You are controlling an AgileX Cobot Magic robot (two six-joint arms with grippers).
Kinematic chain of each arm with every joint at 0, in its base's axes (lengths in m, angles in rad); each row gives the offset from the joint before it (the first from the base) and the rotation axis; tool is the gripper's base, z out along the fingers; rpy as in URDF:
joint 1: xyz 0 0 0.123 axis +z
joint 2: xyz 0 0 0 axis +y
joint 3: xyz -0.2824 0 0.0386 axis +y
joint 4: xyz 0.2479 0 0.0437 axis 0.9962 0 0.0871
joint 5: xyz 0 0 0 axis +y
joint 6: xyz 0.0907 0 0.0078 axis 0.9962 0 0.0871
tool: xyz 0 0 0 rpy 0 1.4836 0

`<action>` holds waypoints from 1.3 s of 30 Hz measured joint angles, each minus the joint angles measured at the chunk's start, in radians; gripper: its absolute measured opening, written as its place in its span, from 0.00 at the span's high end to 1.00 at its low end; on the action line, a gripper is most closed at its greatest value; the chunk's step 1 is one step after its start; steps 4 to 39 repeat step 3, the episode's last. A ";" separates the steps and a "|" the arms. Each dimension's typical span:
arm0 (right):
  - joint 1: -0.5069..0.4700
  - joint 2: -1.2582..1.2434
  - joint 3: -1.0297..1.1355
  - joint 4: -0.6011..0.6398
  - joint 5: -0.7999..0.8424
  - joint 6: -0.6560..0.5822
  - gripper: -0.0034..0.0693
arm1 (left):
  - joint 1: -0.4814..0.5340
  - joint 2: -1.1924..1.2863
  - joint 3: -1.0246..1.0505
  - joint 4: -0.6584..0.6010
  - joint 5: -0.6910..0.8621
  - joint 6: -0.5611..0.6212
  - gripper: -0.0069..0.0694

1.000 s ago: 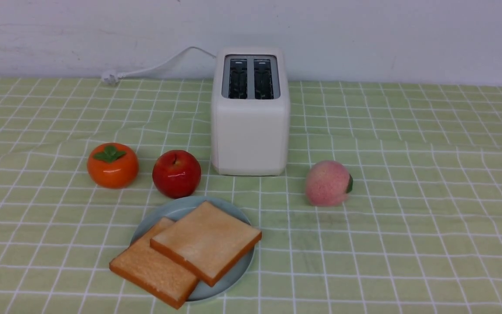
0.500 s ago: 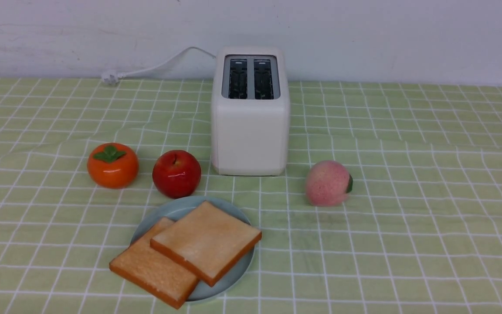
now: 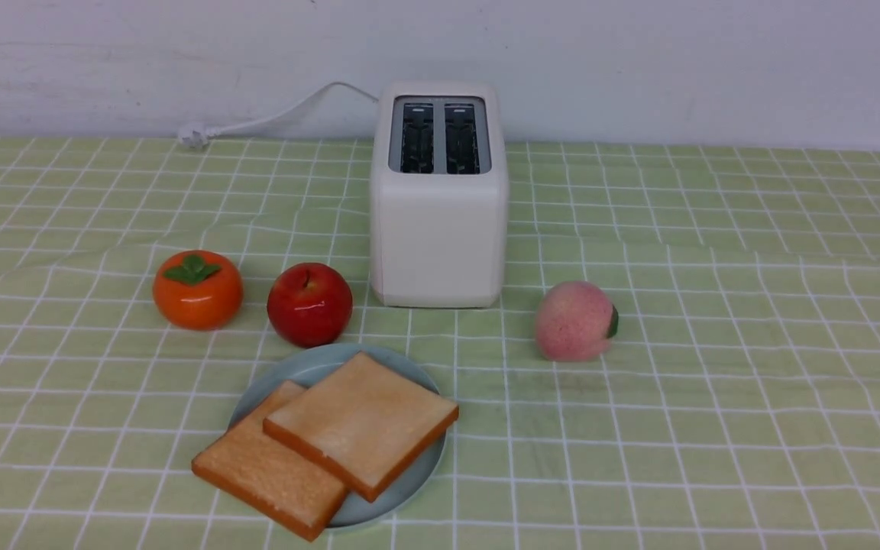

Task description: Take toasted bread from bread machine on green coffee tablecloth place on plate.

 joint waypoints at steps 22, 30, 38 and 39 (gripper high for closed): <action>0.000 0.000 0.000 0.000 0.000 0.000 0.82 | 0.000 0.000 0.000 0.000 0.000 0.000 0.91; 0.000 0.000 0.000 0.000 0.000 0.000 0.82 | 0.000 0.000 0.000 0.000 0.000 0.000 0.91; 0.000 0.000 0.000 0.000 0.000 0.000 0.82 | 0.000 0.000 0.000 0.000 0.000 0.000 0.91; 0.000 0.000 0.000 0.000 0.000 0.000 0.82 | 0.000 0.000 0.000 0.000 0.000 0.000 0.91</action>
